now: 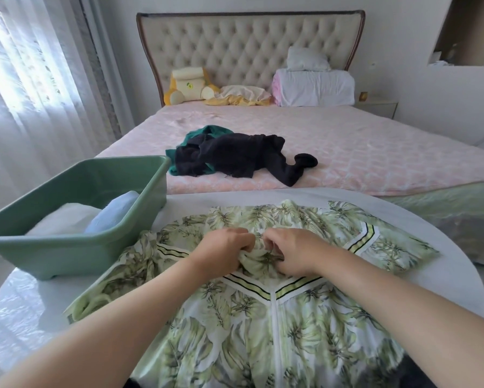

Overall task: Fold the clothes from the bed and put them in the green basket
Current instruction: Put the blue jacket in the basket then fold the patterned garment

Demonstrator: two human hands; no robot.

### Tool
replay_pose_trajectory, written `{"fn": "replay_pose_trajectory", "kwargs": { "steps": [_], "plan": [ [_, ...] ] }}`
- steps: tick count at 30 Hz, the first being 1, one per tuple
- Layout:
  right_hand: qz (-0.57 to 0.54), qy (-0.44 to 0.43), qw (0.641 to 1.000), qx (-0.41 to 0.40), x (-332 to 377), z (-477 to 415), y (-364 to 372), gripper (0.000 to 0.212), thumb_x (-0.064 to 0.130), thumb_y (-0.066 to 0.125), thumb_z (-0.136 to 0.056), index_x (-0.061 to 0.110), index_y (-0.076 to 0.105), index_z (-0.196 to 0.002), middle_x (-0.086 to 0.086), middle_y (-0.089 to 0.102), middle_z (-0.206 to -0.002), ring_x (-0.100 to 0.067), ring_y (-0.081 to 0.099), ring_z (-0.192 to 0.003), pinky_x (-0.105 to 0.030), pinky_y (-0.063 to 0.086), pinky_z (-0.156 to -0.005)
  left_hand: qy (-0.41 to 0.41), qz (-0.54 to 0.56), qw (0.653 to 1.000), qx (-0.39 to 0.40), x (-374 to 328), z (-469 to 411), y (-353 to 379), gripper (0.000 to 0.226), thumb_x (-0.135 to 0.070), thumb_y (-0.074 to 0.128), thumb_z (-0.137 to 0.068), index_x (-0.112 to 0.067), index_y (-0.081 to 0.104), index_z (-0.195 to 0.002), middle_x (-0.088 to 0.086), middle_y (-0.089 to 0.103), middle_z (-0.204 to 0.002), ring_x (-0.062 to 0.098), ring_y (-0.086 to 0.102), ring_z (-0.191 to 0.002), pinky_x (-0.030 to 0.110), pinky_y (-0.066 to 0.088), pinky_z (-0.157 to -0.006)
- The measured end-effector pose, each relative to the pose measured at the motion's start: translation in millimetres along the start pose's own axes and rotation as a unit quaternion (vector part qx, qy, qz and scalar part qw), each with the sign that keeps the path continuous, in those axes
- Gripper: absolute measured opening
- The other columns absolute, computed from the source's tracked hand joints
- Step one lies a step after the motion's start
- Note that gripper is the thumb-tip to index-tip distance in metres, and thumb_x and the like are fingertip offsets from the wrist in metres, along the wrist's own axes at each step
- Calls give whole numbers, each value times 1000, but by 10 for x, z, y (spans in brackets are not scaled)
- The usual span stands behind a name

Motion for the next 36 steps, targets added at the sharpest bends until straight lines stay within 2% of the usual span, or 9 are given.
{"fn": "replay_pose_trajectory", "kwargs": {
  "steps": [5,10,12,14,19,23,28,32,36],
  "plan": [
    [17,46,995,91,-183,20,210,6,23,54,-78,24,59,-82,6,63,-88,-15,57,-78,-28,44,-64,-59,58,969,231,46,82,356,24,-11,50,-82,-32,54,-94,-12,60,-99,11,59,-89,24,47,-71],
    [6,114,993,-36,-318,-26,-16,30,32,42,-89,15,49,-64,-2,55,-75,-18,48,-73,-38,50,-80,-159,182,968,65,168,-2,165,28,-43,53,-96,-30,71,-81,-15,59,-109,6,57,-101,33,50,-93],
    [65,92,986,-124,-156,-38,-173,23,39,43,-90,22,53,-77,-1,55,-94,-20,47,-96,-42,43,-94,-134,144,980,-9,105,-37,135,25,-51,58,-91,-30,67,-100,-13,50,-130,9,45,-123,36,38,-110],
    [87,88,984,-129,-100,-95,-112,27,43,42,-91,25,53,-108,-6,48,-124,-27,40,-120,-45,35,-105,-126,89,987,49,37,-29,352,70,-71,49,-85,-28,45,-140,-7,29,-157,17,21,-146,44,19,-121],
    [23,156,987,29,-455,-122,460,82,67,20,-97,26,-14,-159,-10,-25,-164,-31,-25,-150,-54,-10,-122,-136,-21,976,170,22,34,739,90,-86,11,-83,-38,-11,-156,-5,-18,-164,23,-21,-150,59,-7,-119],
    [10,177,982,58,-667,-104,535,85,82,21,-88,43,-12,-156,-7,-24,-165,-37,-23,-150,-62,-9,-119,-124,-5,974,190,21,25,731,74,-86,5,-83,-57,-4,-150,-6,-13,-165,25,-14,-151,65,-7,-116],
    [90,156,983,-25,-701,-252,247,68,74,20,-92,38,31,-149,-12,26,-159,-33,23,-146,-59,12,-117,-170,58,984,0,297,-268,246,40,-46,32,-102,-36,57,-132,-8,53,-139,17,45,-131,39,28,-106],
    [148,114,973,-137,-621,-452,-16,58,66,30,-91,26,44,-131,-10,37,-144,-29,30,-135,-54,25,-113,-121,-86,988,38,516,-460,336,68,-70,35,-93,-40,25,-153,-5,16,-164,21,9,-152,48,8,-122],
    [70,104,992,-28,-762,-683,249,81,78,36,-84,51,5,-154,-4,-8,-168,-32,-12,-154,-70,-4,-116,-164,-99,969,159,830,-474,658,89,-94,12,-74,-54,-7,-151,-5,-15,-165,28,-16,-151,65,-3,-117]
  ]
}}
Point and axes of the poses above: each hand's wrist, its own z-axis away from the middle knuckle, its own y-axis out of the palm, x = y × z, the point moved 10 cm from there along -z, towards the middle knuckle
